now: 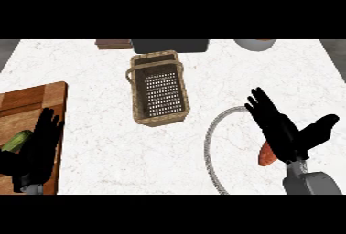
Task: Pick the sweet potato from the placemat and place it in the basket
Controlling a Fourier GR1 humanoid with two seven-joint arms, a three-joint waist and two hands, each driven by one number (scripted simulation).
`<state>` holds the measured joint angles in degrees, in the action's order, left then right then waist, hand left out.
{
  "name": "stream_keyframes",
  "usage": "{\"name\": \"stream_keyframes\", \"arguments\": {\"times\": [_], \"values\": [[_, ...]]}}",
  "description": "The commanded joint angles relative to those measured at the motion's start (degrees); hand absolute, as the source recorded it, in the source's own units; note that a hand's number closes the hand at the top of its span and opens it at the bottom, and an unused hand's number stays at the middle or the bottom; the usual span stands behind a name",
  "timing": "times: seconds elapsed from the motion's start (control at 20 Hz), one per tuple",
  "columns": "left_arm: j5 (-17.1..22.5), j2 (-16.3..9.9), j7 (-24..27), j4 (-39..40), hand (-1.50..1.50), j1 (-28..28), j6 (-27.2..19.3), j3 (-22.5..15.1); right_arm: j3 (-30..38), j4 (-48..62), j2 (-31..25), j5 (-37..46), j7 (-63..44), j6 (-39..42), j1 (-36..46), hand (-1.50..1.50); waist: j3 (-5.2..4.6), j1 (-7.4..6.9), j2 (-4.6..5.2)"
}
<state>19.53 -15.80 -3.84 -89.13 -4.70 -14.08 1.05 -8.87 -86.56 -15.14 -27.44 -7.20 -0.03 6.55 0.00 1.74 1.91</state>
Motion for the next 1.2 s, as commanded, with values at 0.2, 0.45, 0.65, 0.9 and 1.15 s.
{"name": "stream_keyframes", "arguments": {"times": [0.2, 0.45, 0.65, 0.9, 1.15], "values": [[-5.17, -2.14, -6.46, 9.23, 0.0, -0.28, 3.35, -6.82, 14.76, -1.0, -3.59, 0.09, 10.42, -4.8, 7.92, 1.5, 0.05, -0.17, -1.36], [-5.43, -3.93, -7.78, 9.29, 0.0, -3.62, 8.36, -9.59, 1.11, -2.65, 0.67, 15.99, 16.61, -8.19, 8.31, 1.5, -0.07, -2.25, -1.69], [-6.15, -4.43, -11.43, 8.43, 0.0, -1.49, 6.66, -9.12, -2.87, -0.81, 2.12, 27.47, 7.08, -21.76, 12.39, -1.5, -0.16, -2.15, -1.91], [-6.61, -3.97, -8.94, 8.3, 0.0, -3.83, 6.87, -9.46, -2.95, -0.01, -13.73, 40.89, -7.93, -22.03, 12.37, -1.5, -0.73, -0.3, -2.49], [-6.58, -4.61, -8.96, 7.24, 0.0, -6.39, 6.44, -8.63, -4.32, -6.75, -26.0, 45.97, -24.81, -11.86, 14.21, -1.5, -0.75, 0.53, -3.23]]}}
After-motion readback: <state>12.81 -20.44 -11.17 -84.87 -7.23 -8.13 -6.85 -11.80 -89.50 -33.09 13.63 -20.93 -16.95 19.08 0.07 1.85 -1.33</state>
